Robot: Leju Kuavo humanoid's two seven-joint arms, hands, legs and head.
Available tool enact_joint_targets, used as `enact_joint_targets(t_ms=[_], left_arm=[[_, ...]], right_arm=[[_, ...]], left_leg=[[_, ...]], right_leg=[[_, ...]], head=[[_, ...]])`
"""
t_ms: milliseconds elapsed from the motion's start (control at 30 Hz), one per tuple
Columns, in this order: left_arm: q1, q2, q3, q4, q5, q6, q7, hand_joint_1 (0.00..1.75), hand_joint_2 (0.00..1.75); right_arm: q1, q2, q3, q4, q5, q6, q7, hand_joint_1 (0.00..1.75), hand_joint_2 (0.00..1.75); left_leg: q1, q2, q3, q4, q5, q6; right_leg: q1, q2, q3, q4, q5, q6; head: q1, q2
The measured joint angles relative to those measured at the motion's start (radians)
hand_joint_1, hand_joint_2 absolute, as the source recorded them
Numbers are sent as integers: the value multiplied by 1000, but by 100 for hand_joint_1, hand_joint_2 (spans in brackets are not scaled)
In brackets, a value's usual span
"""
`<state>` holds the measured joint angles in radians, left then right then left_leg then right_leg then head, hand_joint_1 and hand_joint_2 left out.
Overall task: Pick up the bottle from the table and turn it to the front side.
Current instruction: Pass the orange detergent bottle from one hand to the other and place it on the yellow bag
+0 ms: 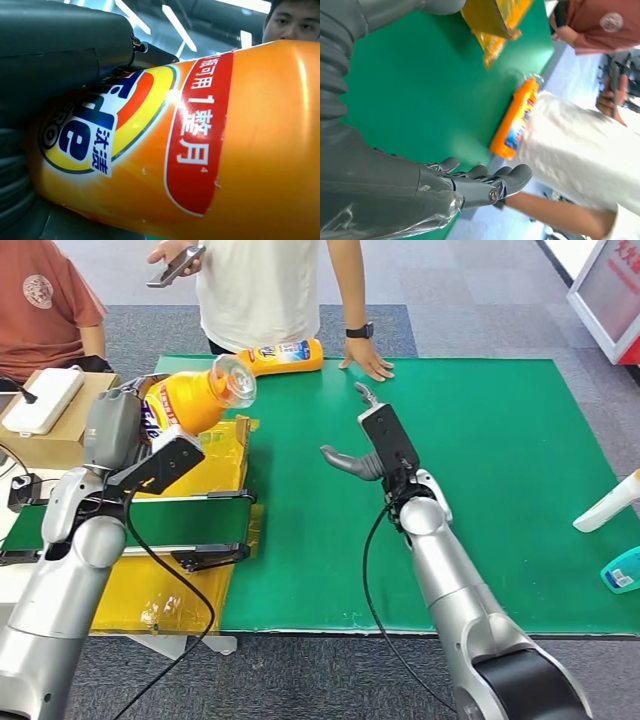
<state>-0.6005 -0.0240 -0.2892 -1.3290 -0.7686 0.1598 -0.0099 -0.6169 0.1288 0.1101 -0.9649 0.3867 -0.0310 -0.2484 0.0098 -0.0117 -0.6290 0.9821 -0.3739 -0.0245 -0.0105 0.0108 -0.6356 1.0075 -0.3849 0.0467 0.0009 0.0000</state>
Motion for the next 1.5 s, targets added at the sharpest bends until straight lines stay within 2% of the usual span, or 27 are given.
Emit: enact_joint_targets(t_ms=[233,400,700,1167,1500], left_arm=[[0,14,21,43,-312,18,33,175,175],[-9,16,18,116,-415,-7,25,175,175],[-20,8,7,226,-438,-28,-6,175,175],[-15,-74,-46,407,-422,-27,-27,175,175],[35,-106,-54,436,-397,-17,-8,175,175]], right_arm=[[-6,-2,-28,-85,36,14,1,0,175],[-18,-2,-28,-151,48,31,0,0,175],[-29,-2,-27,-199,52,41,0,0,175],[-43,2,-26,-200,59,44,0,0,175],[-43,4,-25,-199,73,41,2,0,175]], left_leg=[[0,0,0,0,0,0],[0,0,0,0,0,0],[0,0,0,0,0,0],[0,0,-1,0,0,0],[0,0,-1,0,0,0]], right_leg=[[0,0,0,0,0,0],[0,0,-1,0,0,0],[0,0,-1,0,0,0],[0,0,-1,0,1,1],[0,0,-1,0,1,1]], head=[[0,0],[0,0],[0,0],[0,0],[0,0]])
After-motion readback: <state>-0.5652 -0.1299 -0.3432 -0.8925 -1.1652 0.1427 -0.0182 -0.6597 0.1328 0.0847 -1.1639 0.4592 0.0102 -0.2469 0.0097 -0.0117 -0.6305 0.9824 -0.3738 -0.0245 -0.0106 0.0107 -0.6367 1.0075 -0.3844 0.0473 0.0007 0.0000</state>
